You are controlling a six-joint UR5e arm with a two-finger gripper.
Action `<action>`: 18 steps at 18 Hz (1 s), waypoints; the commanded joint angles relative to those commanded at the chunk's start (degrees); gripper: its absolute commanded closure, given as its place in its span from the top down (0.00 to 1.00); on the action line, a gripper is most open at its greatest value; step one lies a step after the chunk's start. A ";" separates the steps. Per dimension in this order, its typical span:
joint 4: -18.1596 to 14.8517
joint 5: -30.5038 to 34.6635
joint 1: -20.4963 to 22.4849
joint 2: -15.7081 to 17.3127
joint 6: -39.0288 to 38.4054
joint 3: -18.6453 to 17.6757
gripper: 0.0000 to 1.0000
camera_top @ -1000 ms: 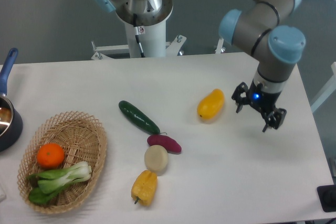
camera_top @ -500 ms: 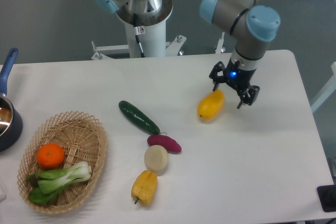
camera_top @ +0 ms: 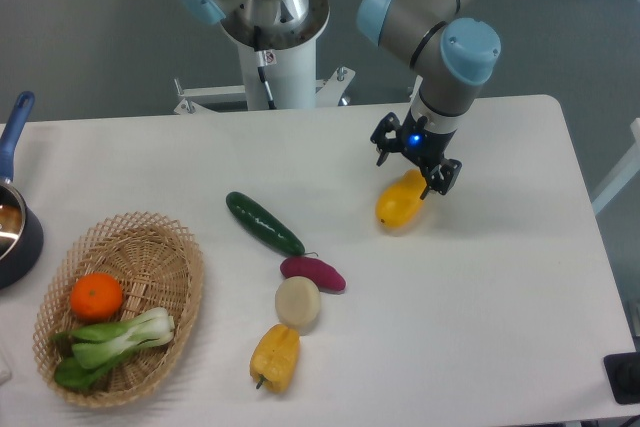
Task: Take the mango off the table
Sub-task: 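Move the open gripper over the yellow mango and lower it, then close the gripper around the yellow mango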
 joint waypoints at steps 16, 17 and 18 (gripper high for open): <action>5.72 1.76 -3.16 -4.22 -3.16 -0.97 0.57; 5.72 2.71 -3.25 -4.13 -3.16 -1.06 0.54; 5.72 3.86 -3.25 -4.05 -3.25 -1.06 0.54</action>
